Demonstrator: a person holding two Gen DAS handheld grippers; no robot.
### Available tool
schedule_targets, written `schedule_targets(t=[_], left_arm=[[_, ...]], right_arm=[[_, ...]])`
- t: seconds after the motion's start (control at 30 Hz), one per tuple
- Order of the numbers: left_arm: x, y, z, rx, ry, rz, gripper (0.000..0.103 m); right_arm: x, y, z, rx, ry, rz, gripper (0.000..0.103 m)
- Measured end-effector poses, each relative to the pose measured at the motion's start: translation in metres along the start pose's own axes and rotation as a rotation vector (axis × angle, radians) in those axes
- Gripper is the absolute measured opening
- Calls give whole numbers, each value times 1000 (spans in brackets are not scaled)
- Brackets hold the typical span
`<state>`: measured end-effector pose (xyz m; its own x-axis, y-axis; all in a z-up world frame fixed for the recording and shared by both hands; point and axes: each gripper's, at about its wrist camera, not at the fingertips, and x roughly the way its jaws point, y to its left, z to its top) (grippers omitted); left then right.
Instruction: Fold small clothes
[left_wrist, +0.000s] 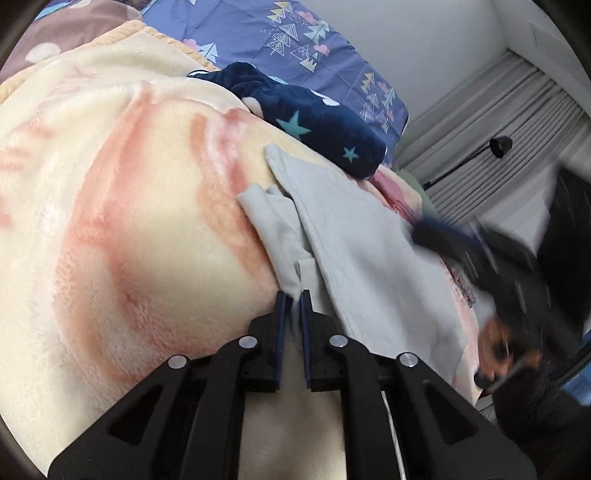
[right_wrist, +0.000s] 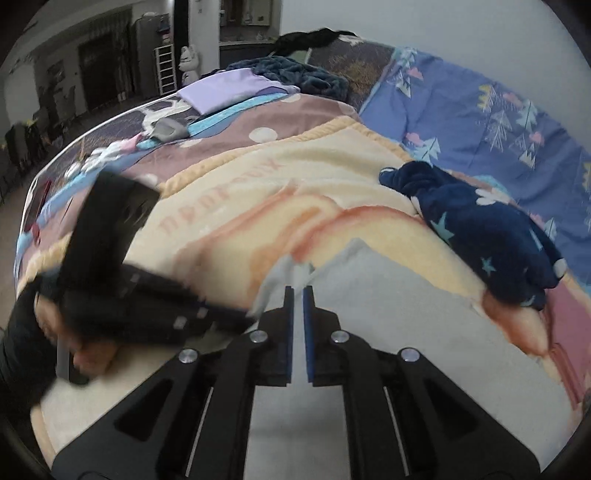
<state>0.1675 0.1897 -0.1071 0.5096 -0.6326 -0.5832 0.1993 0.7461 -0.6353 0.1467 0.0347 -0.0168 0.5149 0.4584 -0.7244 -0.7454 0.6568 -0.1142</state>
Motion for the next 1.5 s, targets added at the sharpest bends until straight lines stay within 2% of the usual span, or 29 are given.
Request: schedule_targets(t=[0.07,0.13,0.23,0.4,0.47,0.5,0.53,0.6,0.67,0.73,0.8,0.87,0.9,1.0,1.07,1.1,1.17,1.2,1.23,1.3,1.4,1.5], left_arm=[[-1,2,0,-20,-9,-14,12],[-1,2,1,-30,-16,-27,18],[-1,-3,0,-23,-18,-19,21],[0,-5,0,-19,-20,-2,21],[1,-4,1,-21,-20,-5,21],[1,-4,1,-22,-20,-6,21],[1,-4,2,-24,-20,-10,21],[0,-2,2,-32,-22,-29,23],[-1,0,3,-45,-29,-71,30],[-3,1,4,-66,-36,-127,47],[-4,2,5,-96,-49,-184,58],[-2,1,9,-125,-58,-223,69],[1,0,12,-139,-58,-226,72],[9,-3,25,-181,-51,-170,72],[15,-7,33,-159,-61,-134,72],[21,-10,36,-137,-50,-98,68],[37,-17,43,-90,-15,-13,43],[44,-18,46,-85,-3,10,8],[48,-16,48,-102,8,6,7],[45,-17,49,-99,-35,1,6],[41,-11,49,-101,-49,-5,6],[43,-7,45,-94,-39,3,7]], right_arm=[[-28,28,-28,-86,-30,-2,16],[-51,66,-62,-193,-52,6,34],[-56,115,-98,-333,-65,-40,36],[-22,160,-120,-503,-65,-228,44],[-2,169,-122,-566,-71,-344,39],[2,170,-121,-573,-77,-360,5],[6,172,-119,-570,-65,-370,4],[-7,173,-114,-537,-102,-341,4],[-27,161,-104,-434,-131,-295,4],[-28,146,-101,-383,-109,-249,4],[-25,144,-104,-382,-92,-231,4],[-23,152,-109,-407,-98,-251,4],[-22,154,-110,-415,-98,-260,4],[-24,154,-106,-389,-105,-263,4],[-28,153,-106,-371,-114,-263,4],[-28,153,-106,-365,-115,-262,4],[-25,155,-106,-362,-108,-264,4],[-25,157,-107,-367,-106,-269,4],[-24,158,-107,-370,-107,-280,4],[-27,158,-107,-364,-124,-298,4],[-29,150,-106,-319,-120,-266,4],[-22,158,-112,-379,-97,-304,6]])
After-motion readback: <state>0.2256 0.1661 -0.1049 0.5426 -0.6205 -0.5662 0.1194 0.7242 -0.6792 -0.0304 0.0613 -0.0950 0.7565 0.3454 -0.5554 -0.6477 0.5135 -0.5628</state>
